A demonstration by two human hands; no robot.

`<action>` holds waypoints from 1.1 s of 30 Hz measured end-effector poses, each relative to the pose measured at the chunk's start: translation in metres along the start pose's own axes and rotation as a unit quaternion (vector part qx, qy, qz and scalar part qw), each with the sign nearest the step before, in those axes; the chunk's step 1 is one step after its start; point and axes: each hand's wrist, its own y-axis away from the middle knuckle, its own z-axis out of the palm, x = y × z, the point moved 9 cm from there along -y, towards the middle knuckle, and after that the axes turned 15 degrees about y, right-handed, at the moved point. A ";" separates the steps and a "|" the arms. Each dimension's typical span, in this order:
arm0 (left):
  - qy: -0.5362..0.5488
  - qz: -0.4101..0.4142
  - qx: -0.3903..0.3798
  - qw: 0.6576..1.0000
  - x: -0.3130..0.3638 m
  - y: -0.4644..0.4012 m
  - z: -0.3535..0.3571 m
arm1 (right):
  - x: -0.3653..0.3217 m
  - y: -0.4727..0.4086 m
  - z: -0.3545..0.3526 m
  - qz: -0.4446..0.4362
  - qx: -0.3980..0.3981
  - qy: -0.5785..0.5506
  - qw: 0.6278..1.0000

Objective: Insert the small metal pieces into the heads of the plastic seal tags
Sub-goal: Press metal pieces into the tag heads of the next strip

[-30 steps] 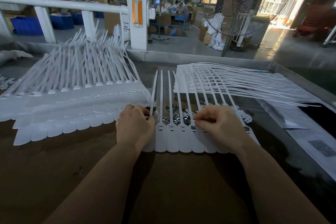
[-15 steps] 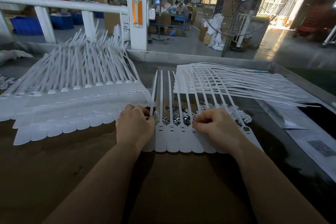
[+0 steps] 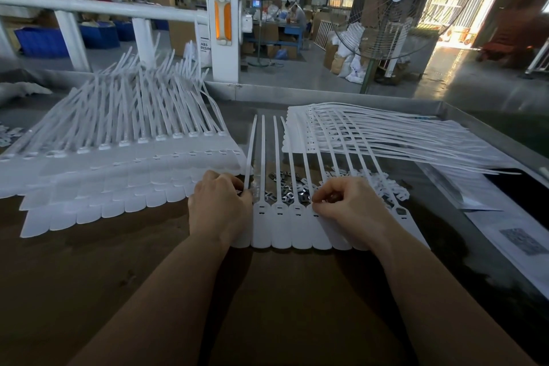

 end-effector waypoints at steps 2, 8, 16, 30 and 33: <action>-0.001 0.002 0.002 1.000 0.000 0.000 0.000 | 0.000 0.000 0.002 0.012 -0.005 -0.008 1.000; -0.002 0.006 0.007 1.000 -0.001 0.001 0.000 | 0.003 -0.002 0.007 0.042 -0.004 -0.039 0.998; 0.001 0.008 0.007 1.000 -0.003 0.002 -0.001 | 0.000 0.004 -0.024 -0.035 0.121 -0.027 0.992; 0.010 -0.001 0.005 1.000 -0.004 0.002 -0.001 | 0.054 -0.003 -0.038 0.132 0.136 0.302 0.934; 0.007 0.000 0.005 1.000 -0.004 0.002 -0.002 | 0.055 -0.003 -0.039 0.130 0.138 0.318 0.929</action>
